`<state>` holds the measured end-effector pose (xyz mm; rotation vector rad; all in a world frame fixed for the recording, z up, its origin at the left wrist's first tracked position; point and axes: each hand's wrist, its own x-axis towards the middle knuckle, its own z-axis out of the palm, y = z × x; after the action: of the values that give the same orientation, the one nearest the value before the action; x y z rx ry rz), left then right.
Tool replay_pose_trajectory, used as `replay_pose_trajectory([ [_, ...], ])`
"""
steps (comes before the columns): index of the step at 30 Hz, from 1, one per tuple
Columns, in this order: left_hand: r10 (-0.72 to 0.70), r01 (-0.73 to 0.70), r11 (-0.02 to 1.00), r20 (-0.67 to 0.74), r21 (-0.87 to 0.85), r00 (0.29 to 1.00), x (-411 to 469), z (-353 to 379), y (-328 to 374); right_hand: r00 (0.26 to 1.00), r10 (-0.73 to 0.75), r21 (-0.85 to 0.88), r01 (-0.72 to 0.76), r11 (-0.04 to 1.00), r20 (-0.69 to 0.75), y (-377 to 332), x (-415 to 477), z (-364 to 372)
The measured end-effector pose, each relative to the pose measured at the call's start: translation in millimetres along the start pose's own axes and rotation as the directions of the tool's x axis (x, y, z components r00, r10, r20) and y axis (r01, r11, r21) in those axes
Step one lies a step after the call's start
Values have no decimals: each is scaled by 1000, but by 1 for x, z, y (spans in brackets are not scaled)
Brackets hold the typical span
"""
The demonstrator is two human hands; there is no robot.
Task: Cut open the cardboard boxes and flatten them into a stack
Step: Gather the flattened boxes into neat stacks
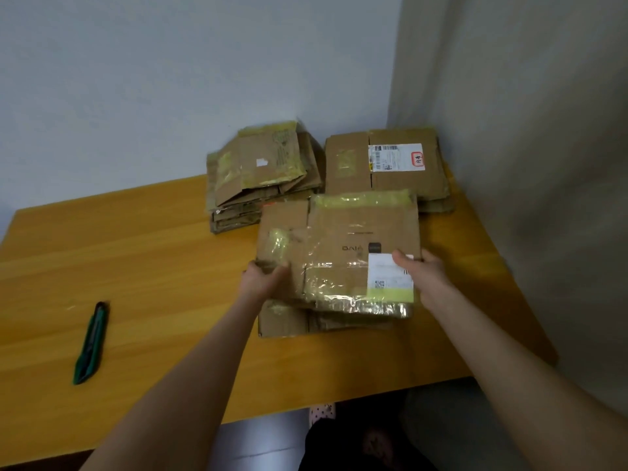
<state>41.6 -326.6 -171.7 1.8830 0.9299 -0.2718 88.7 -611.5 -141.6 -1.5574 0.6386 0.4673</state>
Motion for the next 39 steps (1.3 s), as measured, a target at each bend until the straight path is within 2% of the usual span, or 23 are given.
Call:
replay_pose_trajectory([
  [4,107,-135,918,-94,-373,990,-17,-20,17,987,-112,15,111,994,118,-39,-10,-5],
  [8,103,-156,890,-146,-429,984,-21,-48,20,975,-137,-2,140,990,174,-62,-12,-2],
  [10,85,-154,915,-196,-372,977,-23,-49,12,980,-120,-70,132,989,160,-56,-10,3],
  [12,34,-98,956,-230,-276,973,-23,-41,-2,992,-89,-211,106,972,89,-37,-3,10],
  [15,-102,100,995,-103,-17,989,-22,-21,-28,1000,-31,-428,27,903,-2,0,11,16],
  [17,-146,153,975,-56,163,988,-19,-12,-36,1000,4,-492,-16,870,-25,17,20,20],
  [20,-74,91,976,-95,199,993,-10,-8,-30,997,-11,-569,-34,822,-74,23,32,27],
  [22,-55,66,981,-65,181,996,-6,-5,-23,996,-34,-601,-22,799,-81,23,37,31],
  [25,-94,100,972,-36,214,995,-9,3,-22,994,-17,-664,-57,746,-105,31,36,29],
  [29,-138,153,931,-68,331,988,-23,11,-16,993,-31,-713,-62,698,-117,37,29,22],
  [30,-106,135,904,-92,406,990,-27,12,-8,990,-67,-739,-45,672,-122,33,27,21],
  [32,95,-15,827,-113,562,989,-33,14,13,975,-175,-776,5,630,-136,19,25,21],
  [35,426,-305,654,-4,693,905,-38,24,50,932,-345,-808,121,577,-106,-6,23,25],
  [37,540,-415,527,85,742,838,-34,35,74,920,-384,-810,170,561,-73,-21,28,29],
  [39,592,-484,422,171,767,787,-25,51,96,923,-379,-807,176,563,-62,-33,35,32],
])
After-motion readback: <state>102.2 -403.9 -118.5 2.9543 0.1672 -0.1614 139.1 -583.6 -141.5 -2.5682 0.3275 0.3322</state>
